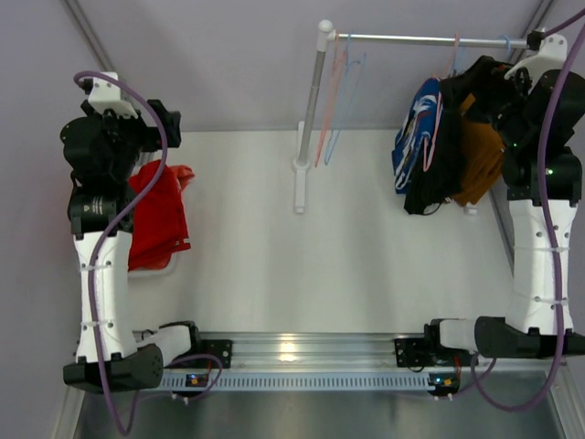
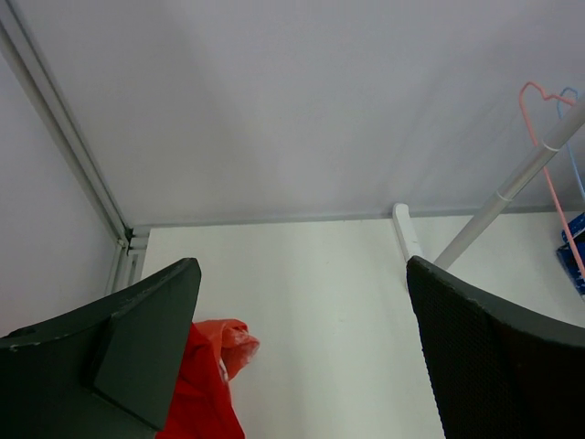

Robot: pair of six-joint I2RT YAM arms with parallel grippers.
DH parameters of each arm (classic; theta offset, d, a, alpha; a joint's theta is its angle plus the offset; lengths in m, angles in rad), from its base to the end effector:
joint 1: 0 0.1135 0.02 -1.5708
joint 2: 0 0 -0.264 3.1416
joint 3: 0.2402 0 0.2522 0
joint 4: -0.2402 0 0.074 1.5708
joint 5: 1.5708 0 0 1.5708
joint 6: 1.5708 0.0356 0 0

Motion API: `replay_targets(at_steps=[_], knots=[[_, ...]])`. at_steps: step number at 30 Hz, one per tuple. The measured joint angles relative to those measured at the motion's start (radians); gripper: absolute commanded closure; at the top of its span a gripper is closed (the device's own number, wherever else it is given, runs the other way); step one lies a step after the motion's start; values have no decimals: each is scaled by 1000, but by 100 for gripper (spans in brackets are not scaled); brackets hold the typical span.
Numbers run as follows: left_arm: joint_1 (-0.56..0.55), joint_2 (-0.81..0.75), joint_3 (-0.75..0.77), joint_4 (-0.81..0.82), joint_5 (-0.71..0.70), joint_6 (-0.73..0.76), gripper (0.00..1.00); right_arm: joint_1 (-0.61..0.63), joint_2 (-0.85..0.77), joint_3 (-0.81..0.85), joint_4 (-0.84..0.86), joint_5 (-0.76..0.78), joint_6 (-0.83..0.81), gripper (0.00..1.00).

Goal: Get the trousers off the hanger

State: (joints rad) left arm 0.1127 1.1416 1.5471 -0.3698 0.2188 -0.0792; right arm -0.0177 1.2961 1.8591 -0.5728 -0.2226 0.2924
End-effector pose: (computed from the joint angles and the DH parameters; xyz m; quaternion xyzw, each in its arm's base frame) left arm 0.2197 0.0171 0.5092 0.0121 0.6946 -0.0638 0.7165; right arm 0.2323 0.0037 0.5480 0.0318 0.7098 0.1739 0.6819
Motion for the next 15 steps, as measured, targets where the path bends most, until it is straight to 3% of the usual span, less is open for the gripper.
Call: replay_targets(at_steps=[7, 15], knots=[[-14, 0, -1, 11, -21, 4, 1, -44, 118, 10, -71, -35, 56, 38], [-28, -12, -3, 10, -36, 22, 1, -51, 259, 9, -106, -32, 103, 41]])
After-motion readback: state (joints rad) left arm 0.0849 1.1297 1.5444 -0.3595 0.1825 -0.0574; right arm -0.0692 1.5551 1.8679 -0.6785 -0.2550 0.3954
